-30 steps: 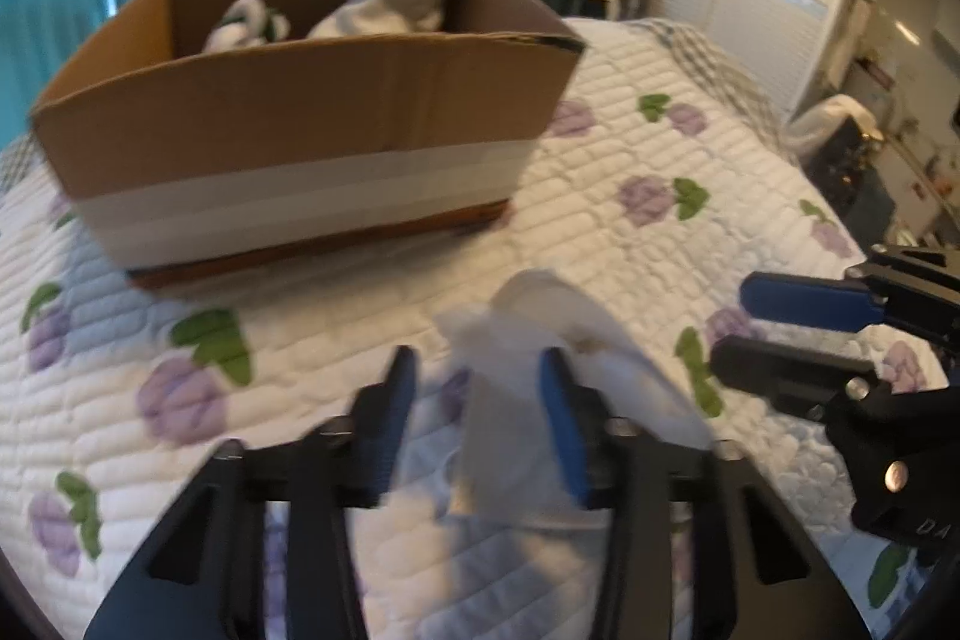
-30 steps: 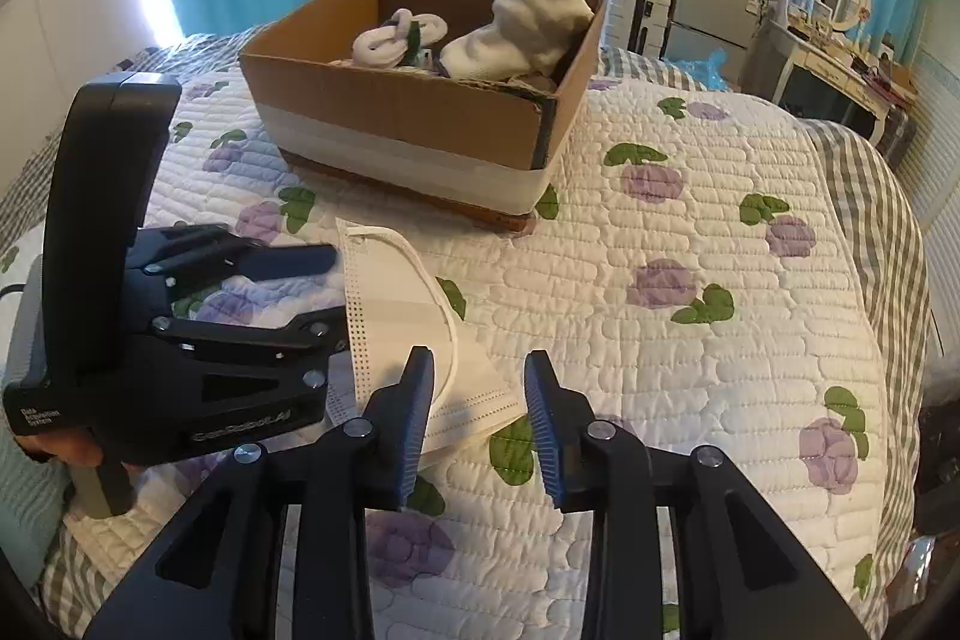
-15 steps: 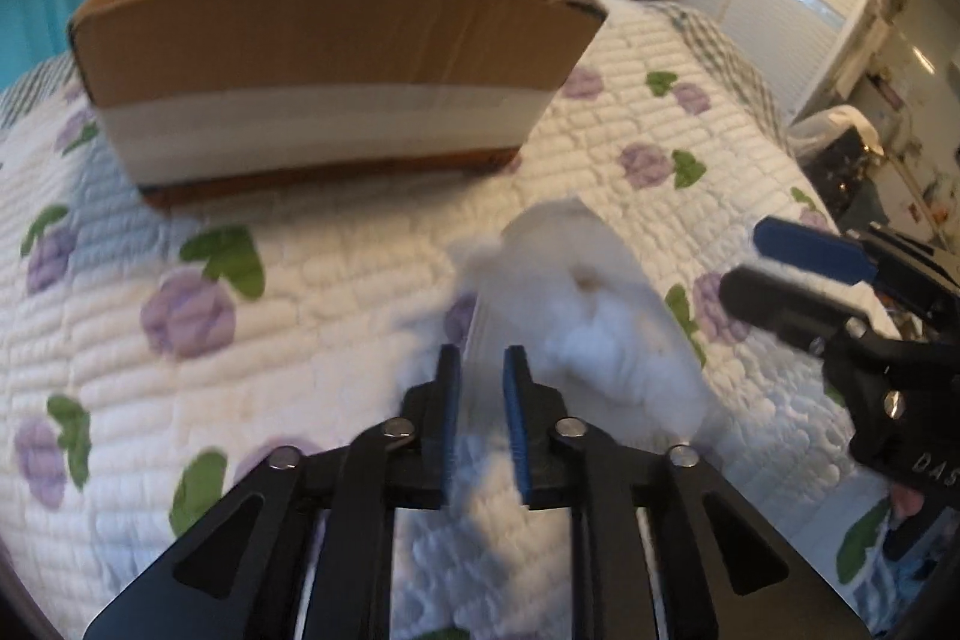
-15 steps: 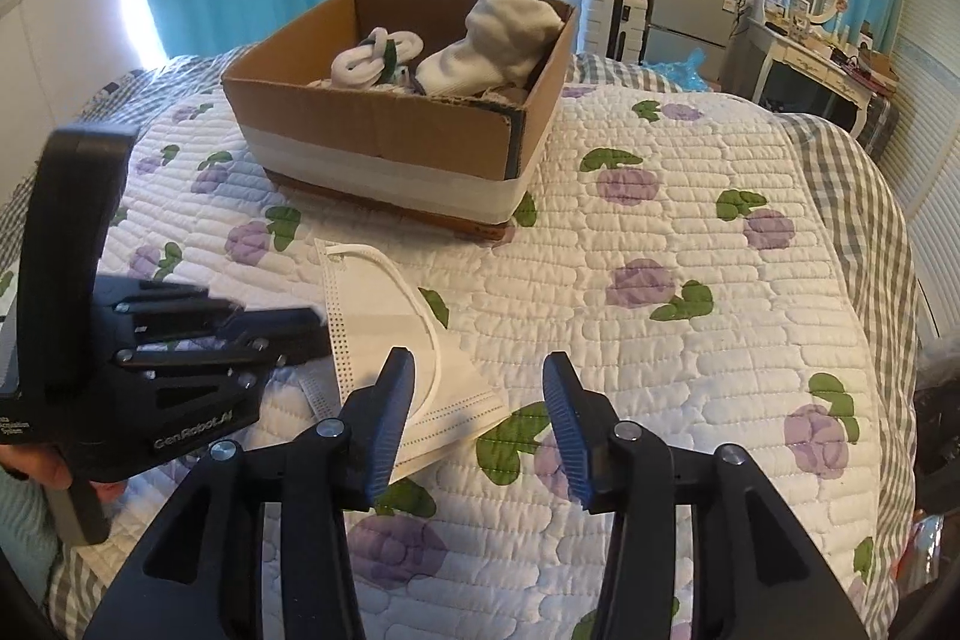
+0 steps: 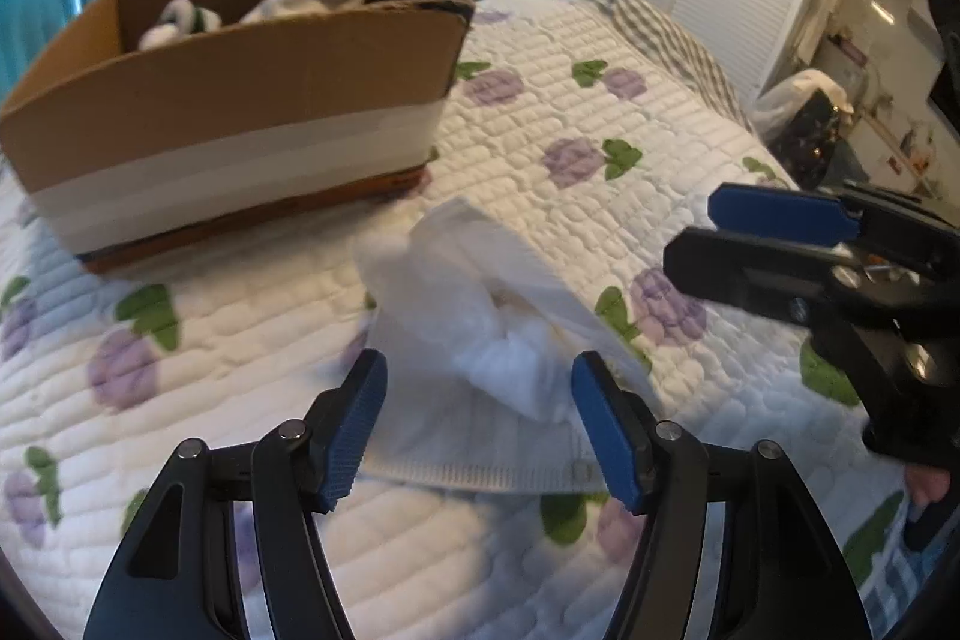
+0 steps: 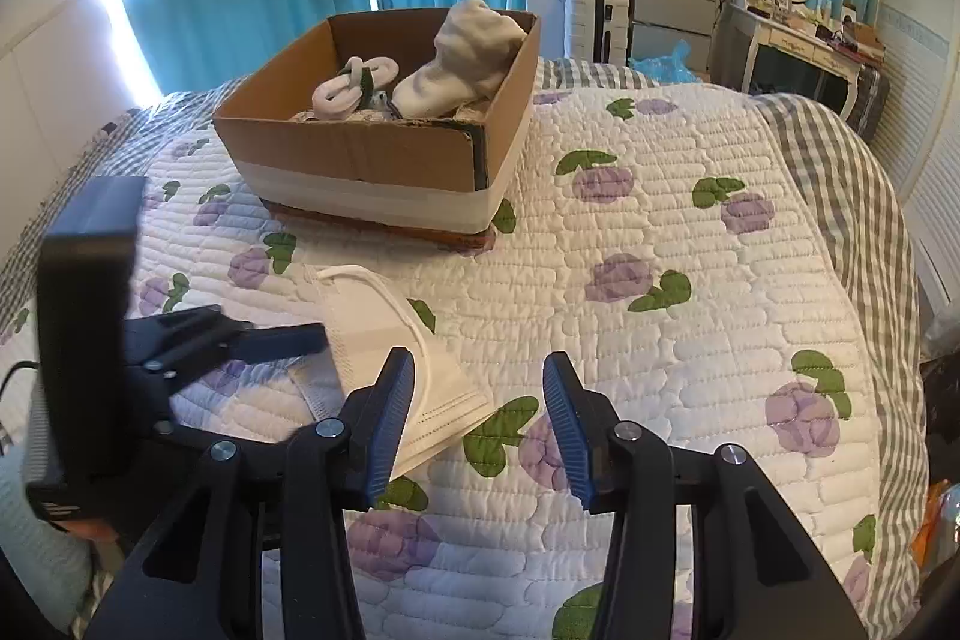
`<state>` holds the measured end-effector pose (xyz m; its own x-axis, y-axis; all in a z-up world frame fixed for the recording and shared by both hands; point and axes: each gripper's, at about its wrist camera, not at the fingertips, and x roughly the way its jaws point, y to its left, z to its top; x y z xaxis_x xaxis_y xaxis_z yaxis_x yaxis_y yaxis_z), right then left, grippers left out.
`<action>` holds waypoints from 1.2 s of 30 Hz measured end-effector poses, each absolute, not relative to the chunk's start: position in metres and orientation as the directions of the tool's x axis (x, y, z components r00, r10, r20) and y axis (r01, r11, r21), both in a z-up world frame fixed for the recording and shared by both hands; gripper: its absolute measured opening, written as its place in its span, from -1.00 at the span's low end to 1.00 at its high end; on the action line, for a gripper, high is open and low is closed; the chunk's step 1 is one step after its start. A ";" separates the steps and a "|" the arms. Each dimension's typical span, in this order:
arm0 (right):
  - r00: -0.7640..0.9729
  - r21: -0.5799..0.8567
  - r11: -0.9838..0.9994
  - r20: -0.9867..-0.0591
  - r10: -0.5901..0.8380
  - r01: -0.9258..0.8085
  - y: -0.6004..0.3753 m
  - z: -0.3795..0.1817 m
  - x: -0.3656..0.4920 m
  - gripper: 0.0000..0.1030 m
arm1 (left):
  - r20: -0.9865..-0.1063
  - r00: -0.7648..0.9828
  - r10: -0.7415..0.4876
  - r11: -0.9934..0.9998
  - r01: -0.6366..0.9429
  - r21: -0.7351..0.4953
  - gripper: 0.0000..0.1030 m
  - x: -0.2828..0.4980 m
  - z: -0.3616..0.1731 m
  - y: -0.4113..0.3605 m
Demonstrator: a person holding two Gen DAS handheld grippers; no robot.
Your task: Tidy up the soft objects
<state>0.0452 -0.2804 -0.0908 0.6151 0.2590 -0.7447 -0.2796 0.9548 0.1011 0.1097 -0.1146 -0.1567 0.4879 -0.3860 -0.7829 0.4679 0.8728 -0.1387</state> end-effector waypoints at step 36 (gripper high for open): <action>0.565 0.028 0.896 -0.767 0.304 -0.443 -0.222 -0.097 0.023 -0.13 | -0.703 0.632 -0.325 0.927 0.360 -0.105 -0.44 0.073 -0.106 -0.037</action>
<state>0.0229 -0.2219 -0.0968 0.5649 0.3039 -0.7672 -0.4434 0.8959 0.0283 0.0727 -0.0371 -0.1057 0.6322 -0.3251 -0.7033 0.3597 0.9271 -0.1053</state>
